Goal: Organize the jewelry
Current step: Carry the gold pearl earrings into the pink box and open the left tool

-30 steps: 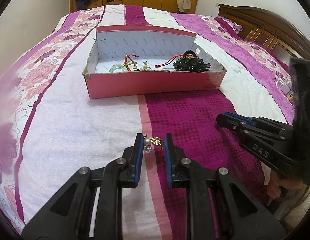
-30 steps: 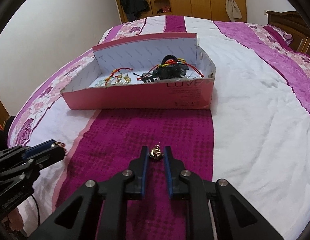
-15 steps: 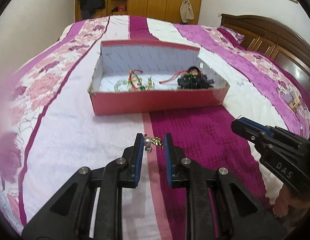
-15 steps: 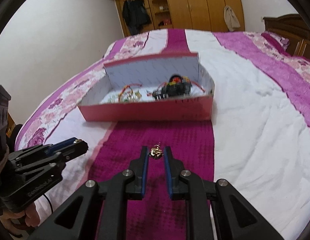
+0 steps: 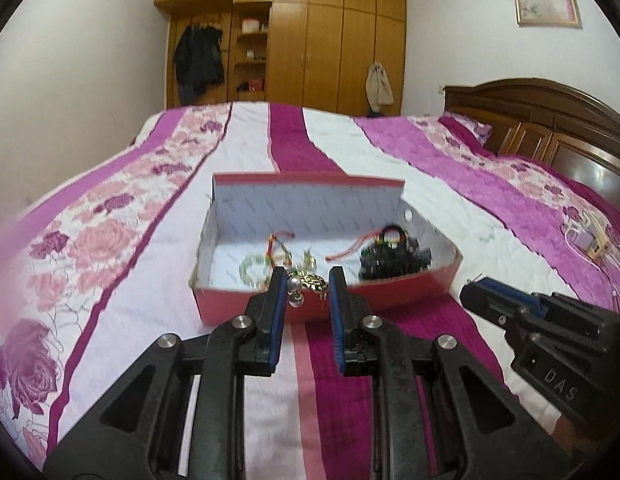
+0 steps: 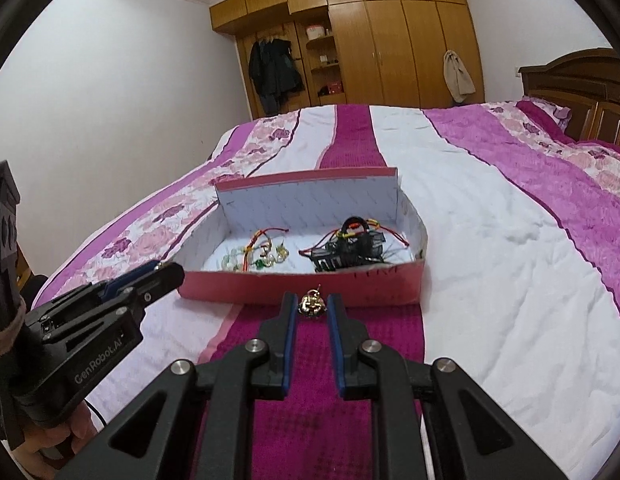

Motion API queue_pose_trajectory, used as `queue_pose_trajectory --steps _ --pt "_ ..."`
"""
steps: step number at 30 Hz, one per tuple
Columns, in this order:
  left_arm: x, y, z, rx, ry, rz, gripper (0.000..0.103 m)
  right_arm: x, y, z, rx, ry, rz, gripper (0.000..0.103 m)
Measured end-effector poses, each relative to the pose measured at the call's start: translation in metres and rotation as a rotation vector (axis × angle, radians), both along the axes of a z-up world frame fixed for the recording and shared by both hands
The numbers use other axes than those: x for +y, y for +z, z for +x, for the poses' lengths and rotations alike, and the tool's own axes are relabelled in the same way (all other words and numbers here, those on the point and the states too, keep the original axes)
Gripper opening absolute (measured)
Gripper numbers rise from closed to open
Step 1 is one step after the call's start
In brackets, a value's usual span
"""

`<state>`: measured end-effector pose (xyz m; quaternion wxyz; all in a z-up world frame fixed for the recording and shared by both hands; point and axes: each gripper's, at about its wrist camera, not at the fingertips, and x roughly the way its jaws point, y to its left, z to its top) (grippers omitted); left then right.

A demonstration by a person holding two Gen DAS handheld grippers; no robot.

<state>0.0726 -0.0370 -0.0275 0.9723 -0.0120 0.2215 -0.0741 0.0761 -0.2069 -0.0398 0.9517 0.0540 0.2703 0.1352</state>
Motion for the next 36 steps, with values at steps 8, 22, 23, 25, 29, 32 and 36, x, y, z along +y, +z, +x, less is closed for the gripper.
queue_pose_trajectory --steps 8,22,23,25,29,32,36 --pt "-0.002 0.008 0.011 -0.076 0.035 -0.012 0.013 0.005 0.003 0.013 -0.050 -0.007 0.009 0.017" --pt "0.000 0.014 0.046 -0.121 0.077 -0.027 0.013 0.016 0.021 0.052 -0.150 -0.008 -0.008 0.017" --pt "0.000 0.014 0.048 -0.121 0.079 -0.028 0.013 0.016 0.021 0.054 -0.152 -0.009 -0.010 0.017" --pt "0.000 0.013 0.054 -0.125 0.089 -0.026 0.013 0.017 0.020 0.061 -0.154 -0.010 -0.014 0.017" --pt "0.001 0.011 0.067 -0.132 0.104 -0.019 0.013 0.017 0.017 0.075 -0.154 -0.018 -0.023 0.017" --pt "0.001 0.007 0.078 -0.126 0.116 -0.018 0.013 0.016 0.014 0.086 -0.156 -0.031 -0.026 0.017" --pt "0.001 0.000 0.092 -0.095 0.120 -0.004 0.013 0.015 0.010 0.104 -0.143 -0.050 -0.042 0.017"
